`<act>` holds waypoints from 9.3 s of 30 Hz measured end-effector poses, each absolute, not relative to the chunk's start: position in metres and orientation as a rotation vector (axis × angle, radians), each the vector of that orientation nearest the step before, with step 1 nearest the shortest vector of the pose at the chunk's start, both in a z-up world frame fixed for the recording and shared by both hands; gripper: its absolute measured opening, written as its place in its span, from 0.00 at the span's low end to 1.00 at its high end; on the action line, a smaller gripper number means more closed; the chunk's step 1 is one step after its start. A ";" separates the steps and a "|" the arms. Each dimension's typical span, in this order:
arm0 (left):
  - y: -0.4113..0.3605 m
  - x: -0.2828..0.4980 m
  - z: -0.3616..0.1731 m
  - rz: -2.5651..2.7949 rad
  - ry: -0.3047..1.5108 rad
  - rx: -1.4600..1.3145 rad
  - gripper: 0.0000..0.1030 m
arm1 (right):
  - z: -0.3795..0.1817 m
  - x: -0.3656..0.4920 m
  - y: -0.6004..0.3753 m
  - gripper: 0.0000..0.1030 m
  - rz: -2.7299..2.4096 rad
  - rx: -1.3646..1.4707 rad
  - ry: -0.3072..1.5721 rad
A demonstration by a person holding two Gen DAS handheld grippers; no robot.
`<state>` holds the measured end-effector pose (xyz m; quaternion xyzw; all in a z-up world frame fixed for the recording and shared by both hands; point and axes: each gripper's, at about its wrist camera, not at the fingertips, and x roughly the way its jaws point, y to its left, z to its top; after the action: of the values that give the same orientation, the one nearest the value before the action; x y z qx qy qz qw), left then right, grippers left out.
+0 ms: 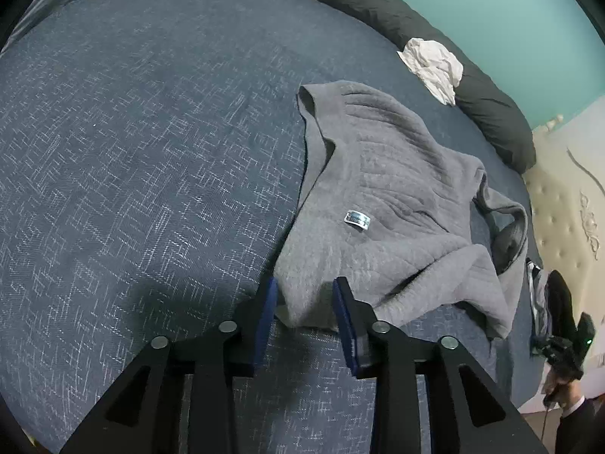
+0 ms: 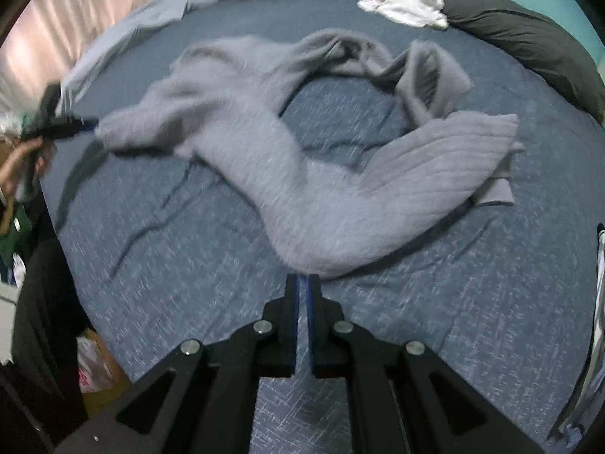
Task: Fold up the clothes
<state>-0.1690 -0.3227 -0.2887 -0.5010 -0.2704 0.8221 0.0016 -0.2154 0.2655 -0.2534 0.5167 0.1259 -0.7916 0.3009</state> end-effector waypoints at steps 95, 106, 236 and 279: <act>-0.296 -0.187 -0.300 2.547 -0.642 -1.635 0.37 | -0.260 -0.259 0.444 0.41 -2.484 1.681 -0.514; -0.286 -0.194 -0.308 2.518 -0.550 -1.657 0.07 | -0.295 -0.302 0.466 0.23 -2.527 1.728 -0.630; -0.334 -0.167 -0.250 2.737 -0.626 -1.672 0.21 | -0.283 -0.167 0.602 0.20 -2.658 1.641 -0.388; -0.304 -0.222 -0.254 2.727 -0.566 -1.602 0.29 | -0.338 -0.339 0.358 0.16 -2.473 1.410 0.387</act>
<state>-0.2220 -0.3041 -0.2542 -0.4982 -0.1762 0.8482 -0.0357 -0.3395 0.3583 -0.3379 0.4864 0.1335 -0.8531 0.1338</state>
